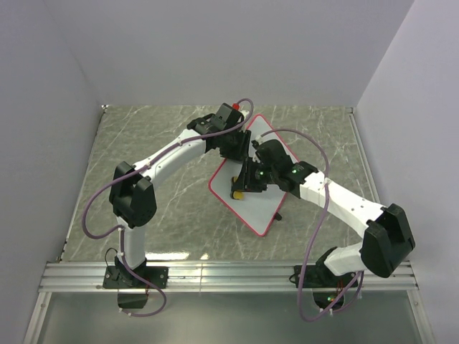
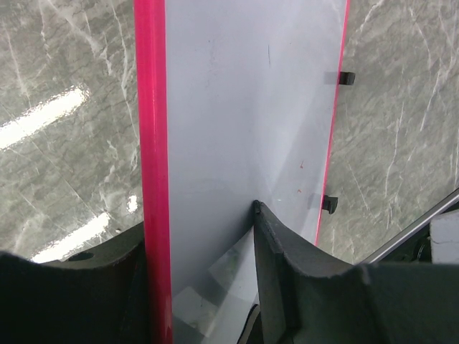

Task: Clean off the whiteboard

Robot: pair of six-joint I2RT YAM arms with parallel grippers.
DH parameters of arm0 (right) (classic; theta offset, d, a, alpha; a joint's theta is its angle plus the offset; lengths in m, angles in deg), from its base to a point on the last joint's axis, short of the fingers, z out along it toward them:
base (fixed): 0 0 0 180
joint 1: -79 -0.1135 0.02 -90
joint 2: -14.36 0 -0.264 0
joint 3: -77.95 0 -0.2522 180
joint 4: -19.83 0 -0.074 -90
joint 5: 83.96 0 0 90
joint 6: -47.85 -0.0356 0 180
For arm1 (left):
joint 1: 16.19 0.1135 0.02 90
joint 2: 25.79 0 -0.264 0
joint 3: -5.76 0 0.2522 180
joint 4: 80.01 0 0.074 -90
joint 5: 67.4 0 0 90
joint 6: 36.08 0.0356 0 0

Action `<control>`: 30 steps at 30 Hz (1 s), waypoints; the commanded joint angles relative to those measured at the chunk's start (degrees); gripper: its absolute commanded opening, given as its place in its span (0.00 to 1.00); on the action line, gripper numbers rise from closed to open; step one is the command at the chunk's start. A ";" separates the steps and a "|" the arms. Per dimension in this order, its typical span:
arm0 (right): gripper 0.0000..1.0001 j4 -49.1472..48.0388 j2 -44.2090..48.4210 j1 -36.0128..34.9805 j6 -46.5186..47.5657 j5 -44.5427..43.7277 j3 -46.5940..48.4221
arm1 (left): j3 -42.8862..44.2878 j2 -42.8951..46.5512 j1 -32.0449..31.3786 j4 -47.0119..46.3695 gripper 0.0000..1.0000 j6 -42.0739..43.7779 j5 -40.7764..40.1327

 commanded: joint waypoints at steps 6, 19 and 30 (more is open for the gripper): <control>0.00 0.83 -2.58 2.30 -0.52 -6.34 -9.17 | -0.19 -1.88 -3.69 4.13 0.00 3.08 1.53; 0.00 9.09 -1.36 15.84 -2.46 -16.52 -17.18 | -1.24 -1.44 -3.69 3.77 0.00 3.34 1.80; 0.00 7.43 -1.70 16.81 -0.97 -11.88 -9.55 | -1.68 -1.26 -3.61 3.25 0.00 2.99 2.24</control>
